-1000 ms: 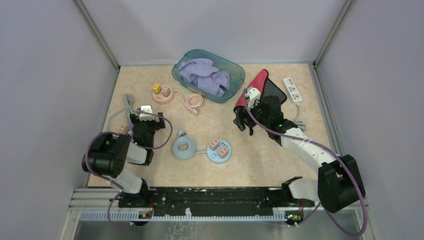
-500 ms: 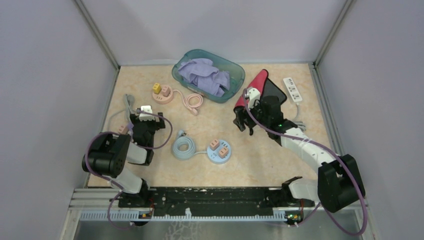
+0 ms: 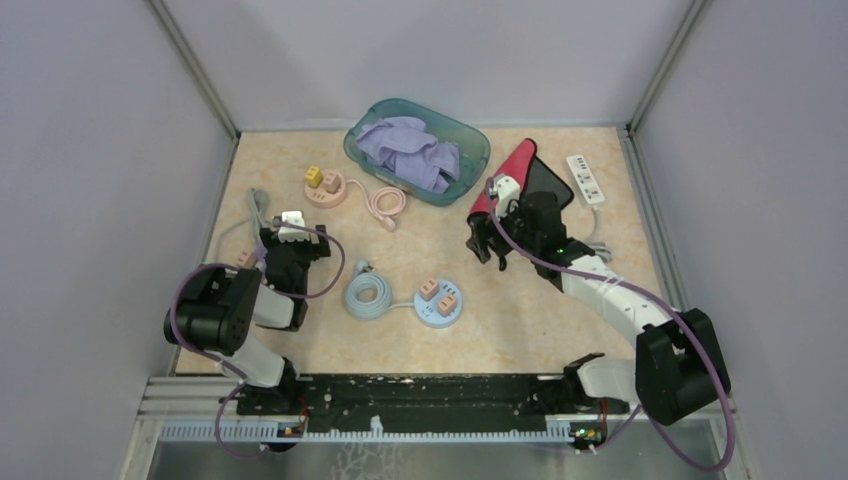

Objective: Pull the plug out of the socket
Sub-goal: Remove the plug from the socket.

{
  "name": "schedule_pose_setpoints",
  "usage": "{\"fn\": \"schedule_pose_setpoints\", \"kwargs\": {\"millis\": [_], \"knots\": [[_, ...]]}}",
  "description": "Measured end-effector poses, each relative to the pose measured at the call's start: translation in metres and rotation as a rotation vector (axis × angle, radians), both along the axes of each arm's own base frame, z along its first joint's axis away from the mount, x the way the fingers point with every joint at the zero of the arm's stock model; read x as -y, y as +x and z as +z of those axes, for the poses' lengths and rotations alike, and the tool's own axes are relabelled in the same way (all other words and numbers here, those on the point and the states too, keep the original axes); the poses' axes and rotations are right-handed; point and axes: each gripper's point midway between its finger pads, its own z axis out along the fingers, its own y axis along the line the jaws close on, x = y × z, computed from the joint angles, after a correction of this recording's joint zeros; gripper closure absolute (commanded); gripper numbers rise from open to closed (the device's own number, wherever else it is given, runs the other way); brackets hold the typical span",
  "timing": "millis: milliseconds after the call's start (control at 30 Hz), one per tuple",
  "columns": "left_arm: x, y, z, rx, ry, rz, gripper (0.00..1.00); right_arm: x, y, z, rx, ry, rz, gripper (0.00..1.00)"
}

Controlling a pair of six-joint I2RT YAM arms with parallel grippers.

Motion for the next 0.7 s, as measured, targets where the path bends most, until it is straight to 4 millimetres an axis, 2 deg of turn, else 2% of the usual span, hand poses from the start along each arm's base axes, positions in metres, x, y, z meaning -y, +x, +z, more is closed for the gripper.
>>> {"fn": "schedule_pose_setpoints", "kwargs": {"millis": [700], "knots": [[0.0000, 0.0000, 0.0000, 0.000, 0.000, 0.000, 0.00, -0.0038, -0.0035, -0.0009, -0.001, -0.005, 0.021, 0.17]]}}
